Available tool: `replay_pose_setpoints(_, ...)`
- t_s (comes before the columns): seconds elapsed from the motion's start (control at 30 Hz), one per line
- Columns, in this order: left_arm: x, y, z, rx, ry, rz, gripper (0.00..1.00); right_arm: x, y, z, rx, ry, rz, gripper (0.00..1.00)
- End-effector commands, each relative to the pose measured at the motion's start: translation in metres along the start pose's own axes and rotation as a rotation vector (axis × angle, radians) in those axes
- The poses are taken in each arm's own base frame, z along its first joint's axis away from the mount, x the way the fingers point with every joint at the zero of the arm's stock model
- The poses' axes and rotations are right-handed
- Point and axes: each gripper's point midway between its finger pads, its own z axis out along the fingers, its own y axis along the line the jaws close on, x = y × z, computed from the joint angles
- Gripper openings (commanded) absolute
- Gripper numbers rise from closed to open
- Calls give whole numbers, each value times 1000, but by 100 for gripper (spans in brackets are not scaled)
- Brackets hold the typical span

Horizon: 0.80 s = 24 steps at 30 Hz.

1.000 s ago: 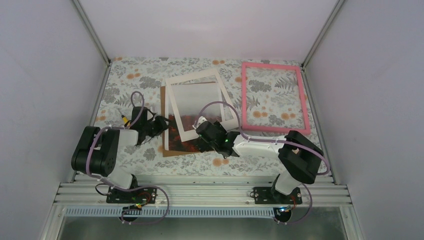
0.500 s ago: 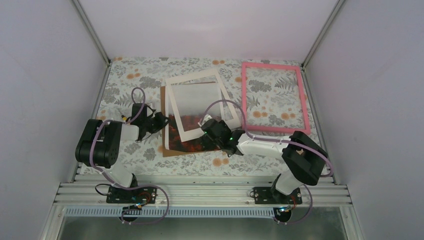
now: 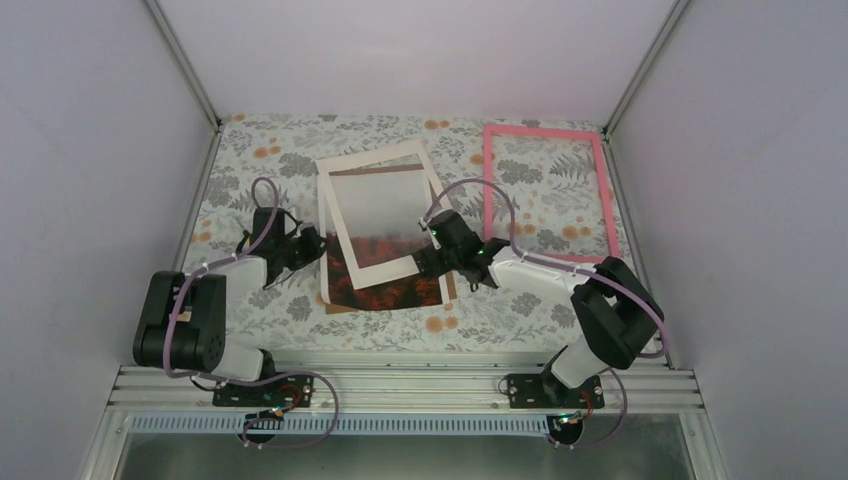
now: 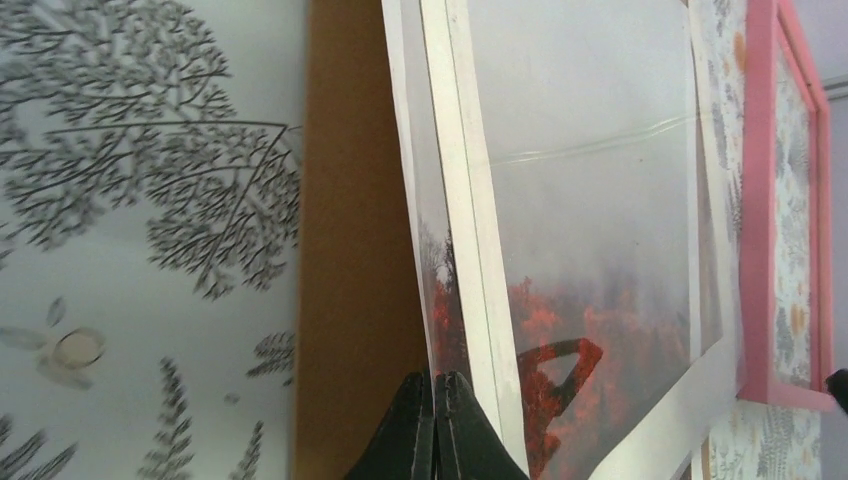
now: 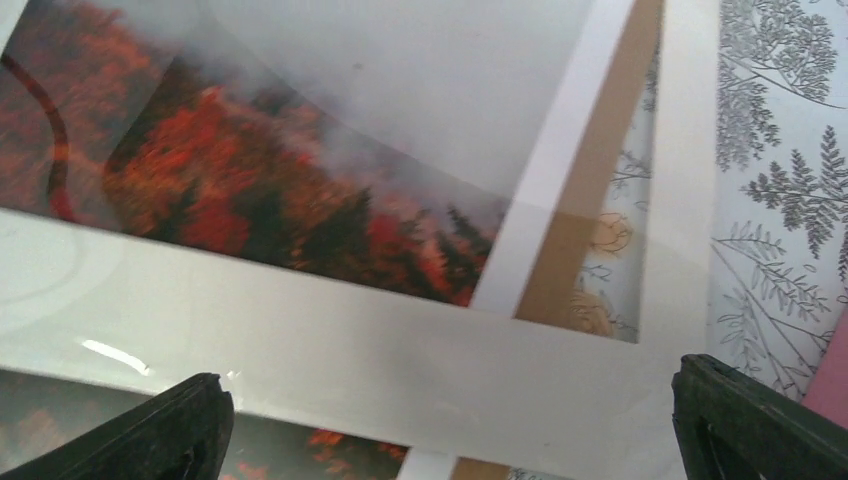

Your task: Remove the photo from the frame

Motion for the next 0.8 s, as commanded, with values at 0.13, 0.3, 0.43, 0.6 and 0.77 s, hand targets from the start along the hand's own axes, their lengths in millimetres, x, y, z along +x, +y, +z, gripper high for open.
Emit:
replay_pose_setpoints(0.13, 9, 13, -30, -110, -2, 25, 2, -34, -25, -3, -38, -29, 119, 100)
replay_pose_setpoints(0.3, 12, 11, -48, -154, 10, 19, 2, -37, -22, -2, -63, -36, 135, 100)
replay_pose_setpoints(0.43, 16, 6, -61, -159, 3, 17, 2, -34, -22, 2, -66, -29, 147, 100)
replay_pose_setpoints(0.6, 15, 11, -79, -235, -15, 15, 2, -32, -28, 11, -74, -7, 185, 100)
replay_pose_setpoints(0.77, 8, 13, -105, -335, -50, 16, 2, -35, -41, 17, -81, 0, 236, 100)
